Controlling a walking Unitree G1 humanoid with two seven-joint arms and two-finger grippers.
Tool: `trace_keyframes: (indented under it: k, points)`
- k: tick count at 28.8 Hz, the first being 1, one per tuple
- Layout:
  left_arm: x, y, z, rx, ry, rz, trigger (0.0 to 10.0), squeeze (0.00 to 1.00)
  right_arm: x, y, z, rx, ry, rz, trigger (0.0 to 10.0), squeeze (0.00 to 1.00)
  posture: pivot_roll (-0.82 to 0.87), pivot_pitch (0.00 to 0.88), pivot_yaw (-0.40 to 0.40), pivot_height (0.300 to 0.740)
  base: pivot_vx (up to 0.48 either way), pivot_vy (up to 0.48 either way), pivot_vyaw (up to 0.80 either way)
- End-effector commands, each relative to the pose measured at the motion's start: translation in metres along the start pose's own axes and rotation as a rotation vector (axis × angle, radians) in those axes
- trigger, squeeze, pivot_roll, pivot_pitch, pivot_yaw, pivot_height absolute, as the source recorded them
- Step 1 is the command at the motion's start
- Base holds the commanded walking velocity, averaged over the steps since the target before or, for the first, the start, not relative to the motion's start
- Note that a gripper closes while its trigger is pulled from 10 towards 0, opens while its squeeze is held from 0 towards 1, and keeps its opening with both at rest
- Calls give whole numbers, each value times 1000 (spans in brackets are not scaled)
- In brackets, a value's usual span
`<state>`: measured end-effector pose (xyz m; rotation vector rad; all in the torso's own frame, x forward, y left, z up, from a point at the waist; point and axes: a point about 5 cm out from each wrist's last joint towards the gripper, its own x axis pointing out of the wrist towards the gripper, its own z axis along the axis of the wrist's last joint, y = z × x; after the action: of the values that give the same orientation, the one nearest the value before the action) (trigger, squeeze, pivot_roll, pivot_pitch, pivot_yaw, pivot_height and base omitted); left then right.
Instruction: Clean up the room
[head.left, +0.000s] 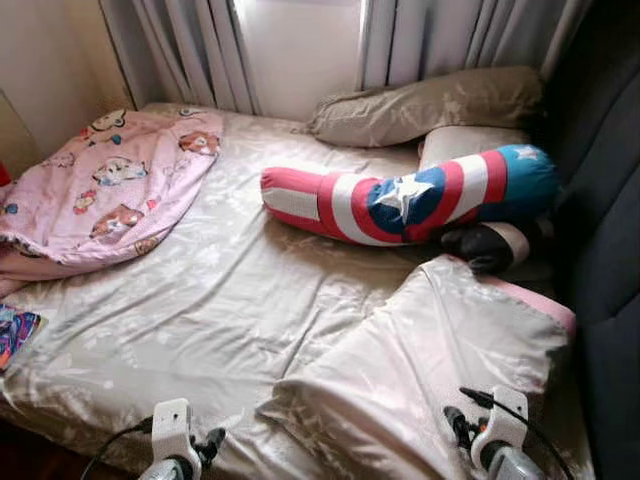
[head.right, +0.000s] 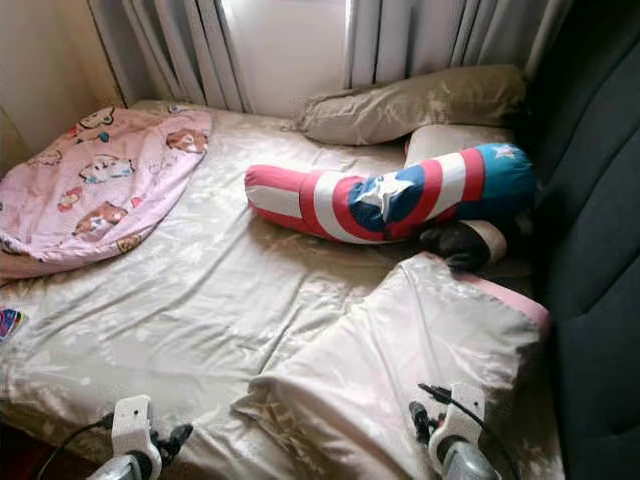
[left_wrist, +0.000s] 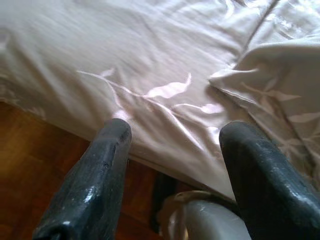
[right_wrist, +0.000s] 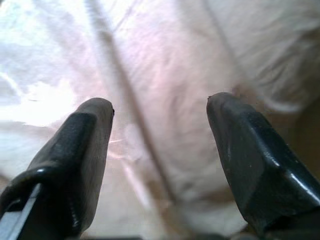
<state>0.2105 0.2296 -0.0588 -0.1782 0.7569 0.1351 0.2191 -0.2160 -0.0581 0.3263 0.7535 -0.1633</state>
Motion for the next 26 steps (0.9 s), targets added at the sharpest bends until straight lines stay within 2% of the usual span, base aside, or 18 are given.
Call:
trace_keyframes:
  k: [1, 11, 17, 22, 26]
  points:
    - [0, 0, -3, 4, 17, -1, 10000, 0, -2, -5, -2, 0, 8, -17, 10000, 0, 86, 0, -5, 740, 0, 0, 0]
    - [-1, 1, -2, 5, 0, -4, 10000, 0, -2, -4, -1, 11, -22, -13, 10000, 0, 82, 0, 1, 740, 0, 0, 0]
    - [-1, 1, -1, 3, -15, 0, 10000, 0, -2, -6, 0, -59, -8, -32, 10000, 0, 84, 0, -3, 740, 0, 0, 0]
    - [-1, 1, 0, 5, -32, 3, 10000, 0, -2, -6, 0, -56, -12, -39, 10000, 0, 83, 0, -3, 720, 0, 0, 0]
    - [-2, 2, 1, 10, -52, -1, 10000, 0, -2, -6, 0, -51, -40, -29, 10000, 0, 80, 0, 1, 720, 0, 0, 0]
